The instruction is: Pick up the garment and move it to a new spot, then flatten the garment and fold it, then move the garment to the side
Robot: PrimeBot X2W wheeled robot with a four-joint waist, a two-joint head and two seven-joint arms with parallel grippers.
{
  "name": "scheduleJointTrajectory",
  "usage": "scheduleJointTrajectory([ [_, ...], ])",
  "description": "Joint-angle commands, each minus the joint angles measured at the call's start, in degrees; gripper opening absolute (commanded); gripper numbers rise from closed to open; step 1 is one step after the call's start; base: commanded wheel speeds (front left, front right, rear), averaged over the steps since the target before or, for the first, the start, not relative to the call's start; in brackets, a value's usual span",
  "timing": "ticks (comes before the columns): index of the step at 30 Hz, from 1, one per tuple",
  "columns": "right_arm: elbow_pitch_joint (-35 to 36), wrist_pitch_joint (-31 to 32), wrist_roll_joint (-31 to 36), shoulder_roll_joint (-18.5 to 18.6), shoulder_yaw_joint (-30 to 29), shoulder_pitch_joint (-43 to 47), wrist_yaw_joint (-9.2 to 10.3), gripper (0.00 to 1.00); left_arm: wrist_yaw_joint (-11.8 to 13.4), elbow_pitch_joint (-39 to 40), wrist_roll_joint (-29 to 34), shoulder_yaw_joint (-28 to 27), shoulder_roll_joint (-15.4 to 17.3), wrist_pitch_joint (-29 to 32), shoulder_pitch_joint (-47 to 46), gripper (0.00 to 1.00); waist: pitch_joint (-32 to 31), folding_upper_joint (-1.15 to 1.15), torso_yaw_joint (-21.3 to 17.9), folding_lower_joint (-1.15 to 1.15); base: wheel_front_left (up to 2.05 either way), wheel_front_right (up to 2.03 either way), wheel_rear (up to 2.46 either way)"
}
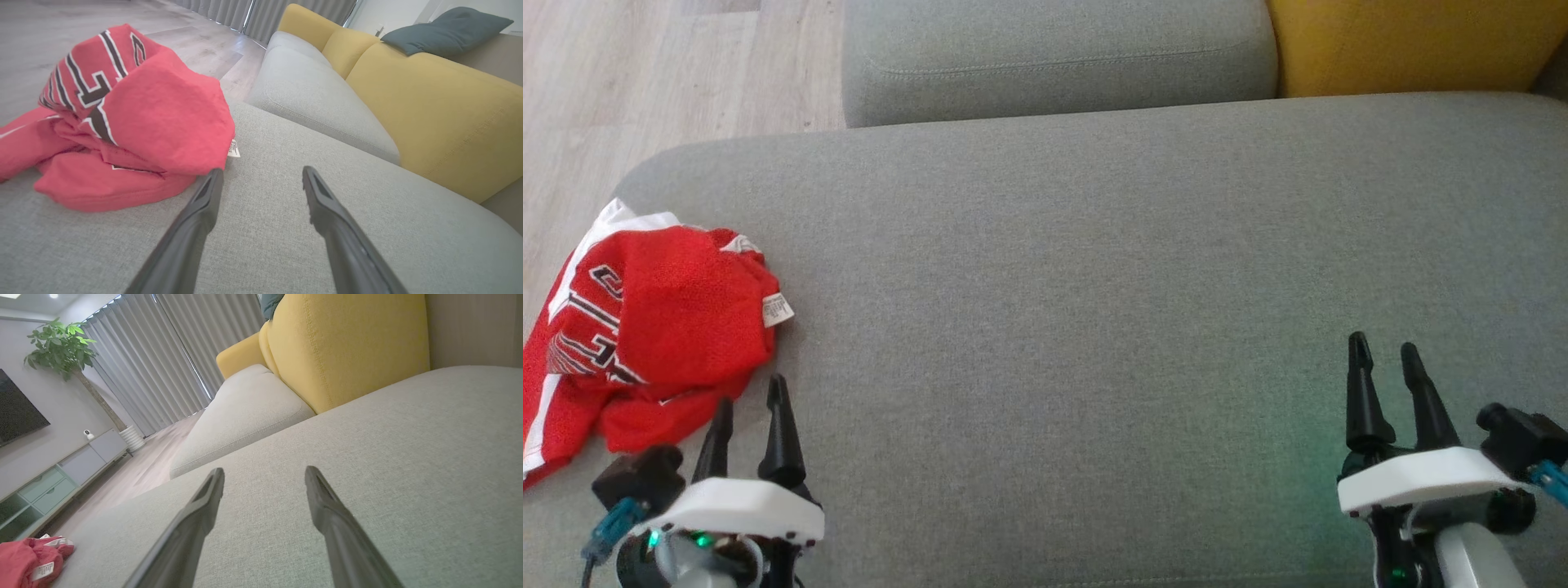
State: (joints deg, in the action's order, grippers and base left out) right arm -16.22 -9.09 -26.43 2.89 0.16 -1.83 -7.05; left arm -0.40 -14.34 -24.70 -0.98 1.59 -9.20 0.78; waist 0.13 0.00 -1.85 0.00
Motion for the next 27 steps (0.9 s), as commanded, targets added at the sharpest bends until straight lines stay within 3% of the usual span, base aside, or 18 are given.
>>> scheduleJointTrajectory([
  [1,1.9,-0.9,2.2,0.5,0.9,-3.0,-0.33,1.0,0.4,2.4,2.2,-1.3,1.0,-0.9,-3.2,1.0,0.0,0.0,0.0,0.0,0.0,0.0,0.0],
  [27,3.2,-5.2,19.0,0.0,1.4,-3.2,-0.42,1.0,2.5,4.4,18.5,-1.7,1.3,-5.1,-3.0,1.0,-0.2,0.0,-0.6,0.0,0.0,0.0,0.0],
])
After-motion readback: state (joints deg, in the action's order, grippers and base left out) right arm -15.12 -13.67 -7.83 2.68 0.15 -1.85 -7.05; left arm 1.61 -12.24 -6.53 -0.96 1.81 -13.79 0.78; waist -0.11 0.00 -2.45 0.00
